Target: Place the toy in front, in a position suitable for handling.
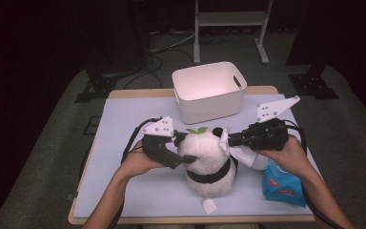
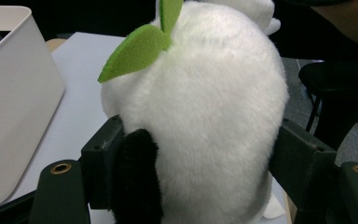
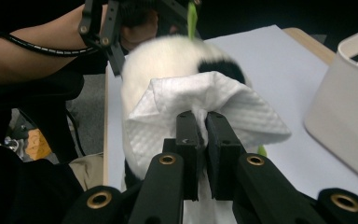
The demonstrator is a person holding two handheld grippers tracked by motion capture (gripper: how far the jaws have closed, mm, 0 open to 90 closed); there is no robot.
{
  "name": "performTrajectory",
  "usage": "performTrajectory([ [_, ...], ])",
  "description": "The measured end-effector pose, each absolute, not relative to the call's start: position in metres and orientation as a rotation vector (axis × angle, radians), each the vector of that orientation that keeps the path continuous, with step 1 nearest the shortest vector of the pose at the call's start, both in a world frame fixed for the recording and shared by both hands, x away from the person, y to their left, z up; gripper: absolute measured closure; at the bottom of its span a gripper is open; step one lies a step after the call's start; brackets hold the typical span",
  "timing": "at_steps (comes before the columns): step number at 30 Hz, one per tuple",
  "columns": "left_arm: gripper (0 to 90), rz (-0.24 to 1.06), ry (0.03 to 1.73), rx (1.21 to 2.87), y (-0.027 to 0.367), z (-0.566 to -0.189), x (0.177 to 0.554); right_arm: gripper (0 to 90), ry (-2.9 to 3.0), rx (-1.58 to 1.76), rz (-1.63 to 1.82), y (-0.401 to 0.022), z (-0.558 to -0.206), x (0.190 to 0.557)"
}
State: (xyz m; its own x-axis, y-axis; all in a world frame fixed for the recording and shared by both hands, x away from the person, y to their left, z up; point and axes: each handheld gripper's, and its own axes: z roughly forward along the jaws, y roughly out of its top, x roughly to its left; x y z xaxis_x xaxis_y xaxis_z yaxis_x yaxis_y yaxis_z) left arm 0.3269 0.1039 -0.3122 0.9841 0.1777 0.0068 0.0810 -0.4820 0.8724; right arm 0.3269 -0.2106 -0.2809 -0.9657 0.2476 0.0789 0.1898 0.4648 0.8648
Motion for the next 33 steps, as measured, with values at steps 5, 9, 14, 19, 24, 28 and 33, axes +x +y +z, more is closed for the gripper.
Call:
performTrajectory([
  [5, 27.0, 0.116, 0.161, 2.087, 0.097, -0.311, 0.326, 83.5, 2.639, 0.327, 1.533, -0.195, -0.265, 0.329],
  [9, 26.9, 0.115, 0.143, 2.097, 0.090, -0.311, 0.325, 83.4, 2.659, 0.271, 1.499, -0.178, -0.255, 0.330],
  [14, 26.8, 0.109, 0.139, 2.101, 0.086, -0.312, 0.325, 83.4, 2.693, 0.231, 1.413, -0.160, -0.251, 0.330],
  [19, 24.6, 0.092, 0.149, 2.100, 0.085, -0.316, 0.327, 83.4, 2.709, 0.266, 1.397, -0.169, -0.256, 0.334],
  [24, 18.0, 0.061, 0.176, 2.076, 0.083, -0.319, 0.329, 83.4, 2.702, 0.309, 1.397, -0.179, -0.262, 0.333],
  [28, 15.9, 0.034, 0.195, 2.072, 0.084, -0.326, 0.331, 83.5, 2.697, 0.329, 1.393, -0.186, -0.265, 0.333],
  [33, 10.7, -0.001, 0.208, 2.086, 0.080, -0.338, 0.333, 83.5, 2.694, 0.345, 1.407, -0.191, -0.268, 0.333],
])
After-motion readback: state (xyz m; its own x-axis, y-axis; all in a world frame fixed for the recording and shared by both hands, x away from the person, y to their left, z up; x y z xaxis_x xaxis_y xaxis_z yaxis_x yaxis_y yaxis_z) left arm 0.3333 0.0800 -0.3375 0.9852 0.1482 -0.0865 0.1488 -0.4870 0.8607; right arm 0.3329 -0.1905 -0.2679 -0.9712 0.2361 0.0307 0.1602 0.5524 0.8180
